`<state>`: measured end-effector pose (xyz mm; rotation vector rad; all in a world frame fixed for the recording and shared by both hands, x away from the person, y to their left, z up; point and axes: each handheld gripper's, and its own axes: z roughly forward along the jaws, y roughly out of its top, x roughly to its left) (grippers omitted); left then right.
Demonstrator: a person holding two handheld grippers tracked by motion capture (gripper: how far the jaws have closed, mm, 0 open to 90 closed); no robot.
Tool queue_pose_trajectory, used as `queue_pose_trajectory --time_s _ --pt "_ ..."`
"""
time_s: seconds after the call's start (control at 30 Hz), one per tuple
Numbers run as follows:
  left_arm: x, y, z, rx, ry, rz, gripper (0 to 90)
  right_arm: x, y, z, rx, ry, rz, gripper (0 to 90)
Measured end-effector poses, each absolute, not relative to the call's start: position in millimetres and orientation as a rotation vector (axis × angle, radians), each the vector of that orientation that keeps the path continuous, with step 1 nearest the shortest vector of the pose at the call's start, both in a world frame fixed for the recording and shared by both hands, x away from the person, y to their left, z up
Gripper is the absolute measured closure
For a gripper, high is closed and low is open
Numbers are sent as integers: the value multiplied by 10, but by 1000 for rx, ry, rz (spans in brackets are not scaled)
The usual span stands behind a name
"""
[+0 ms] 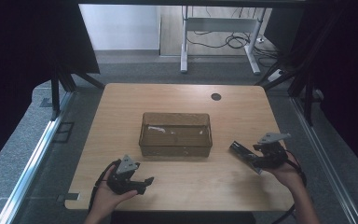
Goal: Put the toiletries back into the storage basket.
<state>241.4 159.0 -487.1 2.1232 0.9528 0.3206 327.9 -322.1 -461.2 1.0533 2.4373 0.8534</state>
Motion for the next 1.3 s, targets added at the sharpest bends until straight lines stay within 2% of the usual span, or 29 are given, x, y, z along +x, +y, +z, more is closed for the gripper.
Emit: queue_pose_trajectory --time_s 0.33,0.57,0.7,0.9,1.3 --pt "2414 1583 -4881 2127 951 315 245 3576 -3102 -4483 938 2622 639 320" --pt "2414 1562 -4892 2135 943 313 244 3744 -3030 -4563 918 2700 538 298" --pt "2411 1570 -4882 2129 944 313 244 3848 -2975 -4726 922 2759 444 286" --pt "2422 1576 -4899 2133 946 308 244 3920 -2952 -4833 935 2792 382 297" --pt "2426 1568 -4911 2136 947 305 244 3964 -2887 -4955 927 2832 293 392"
